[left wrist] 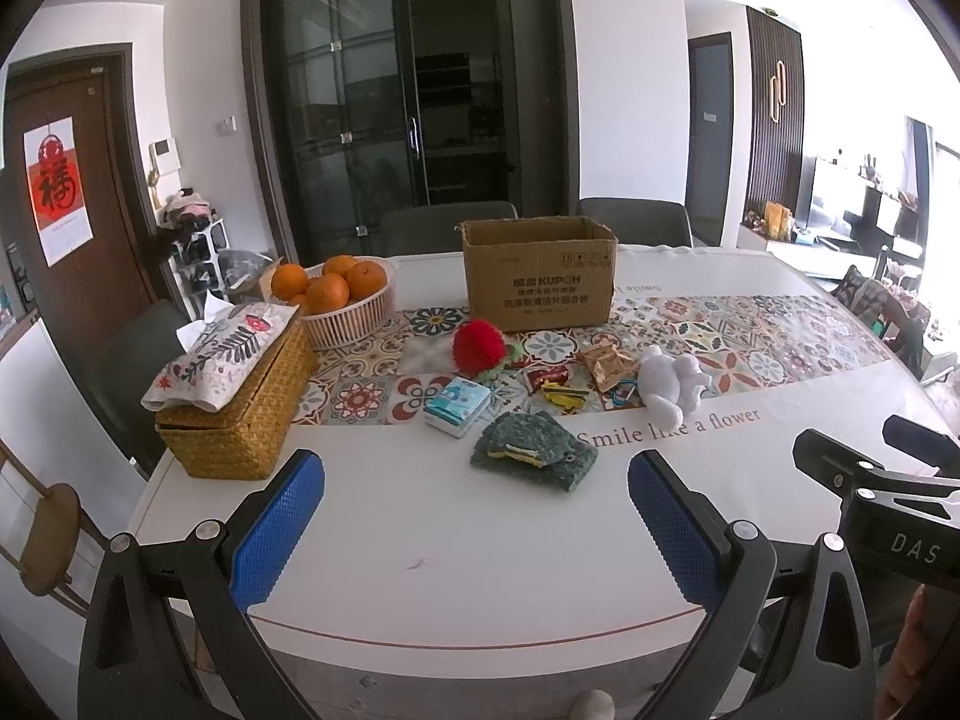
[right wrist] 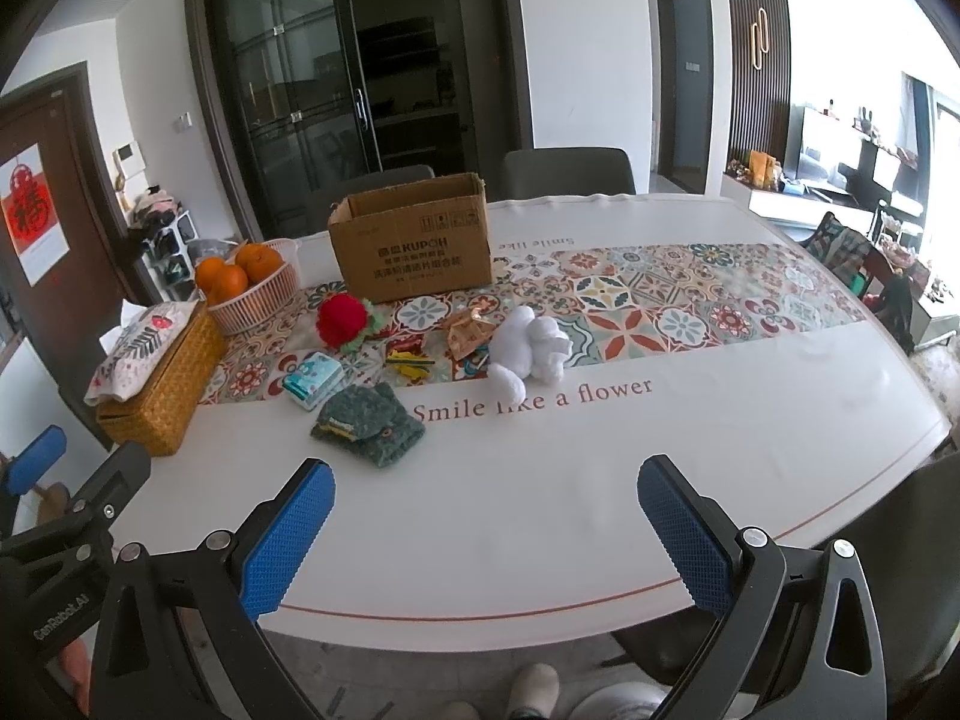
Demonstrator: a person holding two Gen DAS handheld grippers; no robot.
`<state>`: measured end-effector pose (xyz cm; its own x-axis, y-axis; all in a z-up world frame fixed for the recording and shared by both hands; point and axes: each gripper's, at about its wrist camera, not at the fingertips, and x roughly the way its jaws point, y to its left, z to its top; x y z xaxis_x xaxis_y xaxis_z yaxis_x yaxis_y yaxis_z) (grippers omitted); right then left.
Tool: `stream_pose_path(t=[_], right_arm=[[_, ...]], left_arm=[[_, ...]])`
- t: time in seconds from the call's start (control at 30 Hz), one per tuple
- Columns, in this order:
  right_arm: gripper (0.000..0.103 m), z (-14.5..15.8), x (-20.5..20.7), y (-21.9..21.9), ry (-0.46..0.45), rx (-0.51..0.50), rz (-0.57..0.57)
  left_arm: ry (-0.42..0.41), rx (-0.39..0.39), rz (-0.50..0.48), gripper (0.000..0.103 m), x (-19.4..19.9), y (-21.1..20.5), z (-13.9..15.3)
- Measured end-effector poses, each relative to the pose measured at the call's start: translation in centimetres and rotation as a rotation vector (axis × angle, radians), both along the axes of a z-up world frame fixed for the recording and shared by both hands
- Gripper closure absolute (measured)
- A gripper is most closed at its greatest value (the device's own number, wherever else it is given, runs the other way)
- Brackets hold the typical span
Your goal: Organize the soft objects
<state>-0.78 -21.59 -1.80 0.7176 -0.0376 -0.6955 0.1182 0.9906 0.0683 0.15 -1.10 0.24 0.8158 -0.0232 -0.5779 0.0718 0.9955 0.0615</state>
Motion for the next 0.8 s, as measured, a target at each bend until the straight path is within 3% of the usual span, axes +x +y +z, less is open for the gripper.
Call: stream_pose_path(t=[0.8], right_arm=[[0.001,0.04,0.11,0.13,0.004,0.005,-0.001]], left_arm=[[0.003,-0.006,-0.018,0.000,0.39,-0.83,-0.05]])
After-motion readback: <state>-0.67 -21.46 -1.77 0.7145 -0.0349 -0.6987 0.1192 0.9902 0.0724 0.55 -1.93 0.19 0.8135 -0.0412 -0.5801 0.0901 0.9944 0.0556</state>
